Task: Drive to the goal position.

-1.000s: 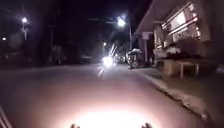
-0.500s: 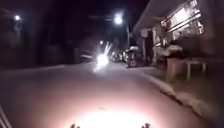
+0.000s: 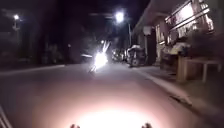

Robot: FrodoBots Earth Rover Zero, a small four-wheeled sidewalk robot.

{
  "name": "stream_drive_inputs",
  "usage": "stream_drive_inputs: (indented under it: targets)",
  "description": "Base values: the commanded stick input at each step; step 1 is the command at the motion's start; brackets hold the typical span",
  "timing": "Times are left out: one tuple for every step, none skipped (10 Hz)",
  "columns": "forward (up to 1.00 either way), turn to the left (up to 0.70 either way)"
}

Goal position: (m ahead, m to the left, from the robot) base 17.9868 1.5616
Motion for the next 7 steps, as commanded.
stream_drive_inputs:
  targets:
    - [0.7, 0.0]
    - [0.7, 0.0]
    - [0.7, -0.1]
    - [0.7, -0.35]
    - [0.7, -0.28]
    - [0.7, -0.2]
    - [0.7, -0.13]
